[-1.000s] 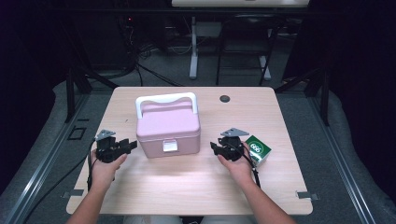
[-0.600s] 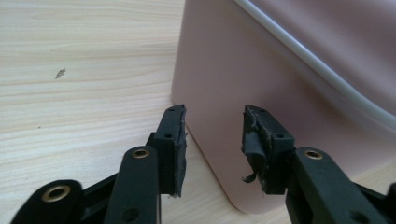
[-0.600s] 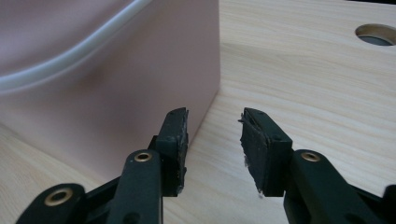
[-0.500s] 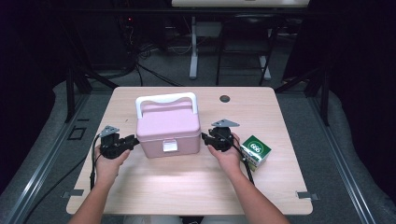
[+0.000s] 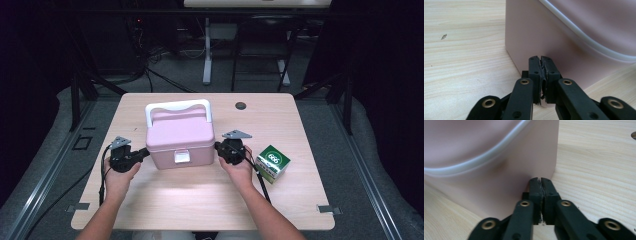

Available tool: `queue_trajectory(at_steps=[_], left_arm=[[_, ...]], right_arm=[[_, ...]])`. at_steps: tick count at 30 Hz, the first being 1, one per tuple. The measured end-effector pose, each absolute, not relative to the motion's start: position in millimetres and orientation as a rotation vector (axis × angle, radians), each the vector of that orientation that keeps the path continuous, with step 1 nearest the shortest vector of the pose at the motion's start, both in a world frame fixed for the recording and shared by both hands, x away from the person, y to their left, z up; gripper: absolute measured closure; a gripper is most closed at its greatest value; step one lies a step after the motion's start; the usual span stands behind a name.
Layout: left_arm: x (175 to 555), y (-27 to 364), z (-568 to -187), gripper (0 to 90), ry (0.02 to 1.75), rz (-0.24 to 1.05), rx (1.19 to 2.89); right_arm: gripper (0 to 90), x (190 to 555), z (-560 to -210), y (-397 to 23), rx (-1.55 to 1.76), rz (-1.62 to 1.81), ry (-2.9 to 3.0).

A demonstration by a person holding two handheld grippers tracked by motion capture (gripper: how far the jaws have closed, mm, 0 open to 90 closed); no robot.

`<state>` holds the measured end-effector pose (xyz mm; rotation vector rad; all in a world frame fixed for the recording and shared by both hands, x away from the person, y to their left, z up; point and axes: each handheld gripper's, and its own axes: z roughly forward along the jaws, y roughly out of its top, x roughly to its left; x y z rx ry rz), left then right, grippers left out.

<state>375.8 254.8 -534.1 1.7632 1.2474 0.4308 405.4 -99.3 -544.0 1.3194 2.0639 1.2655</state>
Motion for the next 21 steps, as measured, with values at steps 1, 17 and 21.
queue_trajectory(at_steps=[1, 17, 21], left_arm=[[375.8, 254.8, -534.1, 89.2, 1.247, 0.431, 1.763], [371.5, 250.1, -532.3, 89.7, 1.269, 0.460, 1.770], [367.6, 247.4, -530.9, 89.7, 1.254, 0.449, 1.795]], right_arm=[[90.0, 404.5, -543.7, -98.0, 1.319, 1.254, 2.058], [90.0, 395.3, -539.9, -96.1, 1.312, 1.199, 2.079], [90.0, 390.4, -538.3, -99.2, 1.312, 1.177, 2.091]])
